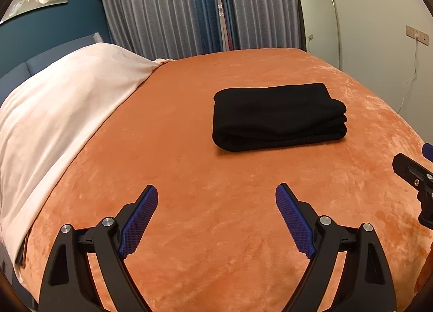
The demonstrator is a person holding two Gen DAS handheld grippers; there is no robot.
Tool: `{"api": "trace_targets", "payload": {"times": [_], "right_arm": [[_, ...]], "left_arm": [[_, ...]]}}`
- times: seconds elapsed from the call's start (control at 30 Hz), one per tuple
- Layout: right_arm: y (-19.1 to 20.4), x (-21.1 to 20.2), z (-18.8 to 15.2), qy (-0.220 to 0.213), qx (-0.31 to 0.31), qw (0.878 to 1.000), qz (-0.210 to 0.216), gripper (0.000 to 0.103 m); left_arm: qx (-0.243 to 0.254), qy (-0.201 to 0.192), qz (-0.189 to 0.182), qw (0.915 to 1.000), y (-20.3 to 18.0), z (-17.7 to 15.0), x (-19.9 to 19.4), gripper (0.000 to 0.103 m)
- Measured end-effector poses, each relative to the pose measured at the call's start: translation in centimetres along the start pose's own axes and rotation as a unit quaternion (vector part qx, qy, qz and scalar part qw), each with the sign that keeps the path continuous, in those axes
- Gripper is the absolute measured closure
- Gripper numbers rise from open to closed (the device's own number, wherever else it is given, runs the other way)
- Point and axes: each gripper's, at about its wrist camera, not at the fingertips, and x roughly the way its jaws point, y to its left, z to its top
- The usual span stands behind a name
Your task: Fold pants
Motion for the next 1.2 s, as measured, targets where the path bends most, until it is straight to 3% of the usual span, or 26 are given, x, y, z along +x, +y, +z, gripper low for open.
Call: {"api": "trace_targets", "payload": {"times": [1.0, 1.2], "right_arm": [[-0.49, 0.59, -0.71, 0.010, -0.004, 1.000, -0.005, 0.005], [-0.54, 0.55, -0.76, 0.010, -0.005, 1.000, -0.006, 0.005]], "left_arm": [[0.003, 0.000, -0.007, 1.0000, -0.40, -0.04, 0.10, 0.017], [0.009, 0.000, -0.033, 0.9994, -0.73, -0.12, -0.13, 0.017]]}}
